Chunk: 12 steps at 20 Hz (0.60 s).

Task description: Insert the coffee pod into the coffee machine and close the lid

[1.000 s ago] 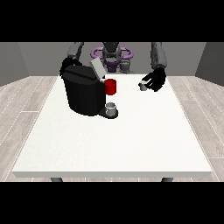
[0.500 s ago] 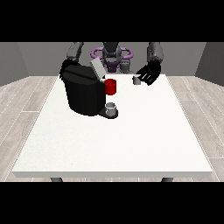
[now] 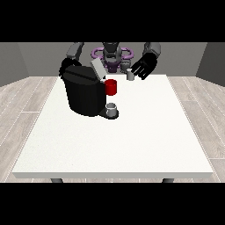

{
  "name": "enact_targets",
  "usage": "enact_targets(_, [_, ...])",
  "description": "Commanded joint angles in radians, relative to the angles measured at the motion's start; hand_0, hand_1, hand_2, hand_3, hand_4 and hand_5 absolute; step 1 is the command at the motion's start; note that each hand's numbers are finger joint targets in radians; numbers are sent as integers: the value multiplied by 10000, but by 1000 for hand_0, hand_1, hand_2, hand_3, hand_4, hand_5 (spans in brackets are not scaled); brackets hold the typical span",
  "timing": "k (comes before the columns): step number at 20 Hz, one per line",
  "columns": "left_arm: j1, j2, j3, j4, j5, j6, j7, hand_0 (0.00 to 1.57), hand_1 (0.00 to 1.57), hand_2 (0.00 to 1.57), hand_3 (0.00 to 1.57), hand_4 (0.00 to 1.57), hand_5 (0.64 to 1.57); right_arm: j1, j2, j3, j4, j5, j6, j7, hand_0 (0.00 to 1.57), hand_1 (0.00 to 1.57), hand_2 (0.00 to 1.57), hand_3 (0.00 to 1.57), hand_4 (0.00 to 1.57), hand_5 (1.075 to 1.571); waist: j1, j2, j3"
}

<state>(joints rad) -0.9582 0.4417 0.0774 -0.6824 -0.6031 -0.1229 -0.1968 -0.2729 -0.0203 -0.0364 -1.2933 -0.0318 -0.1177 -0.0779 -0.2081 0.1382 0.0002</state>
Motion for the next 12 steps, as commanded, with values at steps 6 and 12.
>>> enact_targets(6, [-1517,507,545,226,156,-352,474,1282,1282,1332,1269,479,1571,-817,1,288,-676,226,-307,587,0,0,0,0,494,1571,-556,647,-2])
enact_targets(12, [-2069,661,535,460,-167,-162,1009,1262,1262,1313,1244,507,1571,-313,161,515,-1012,237,-215,157,0,0,0,0,509,1571,-1251,916,1])
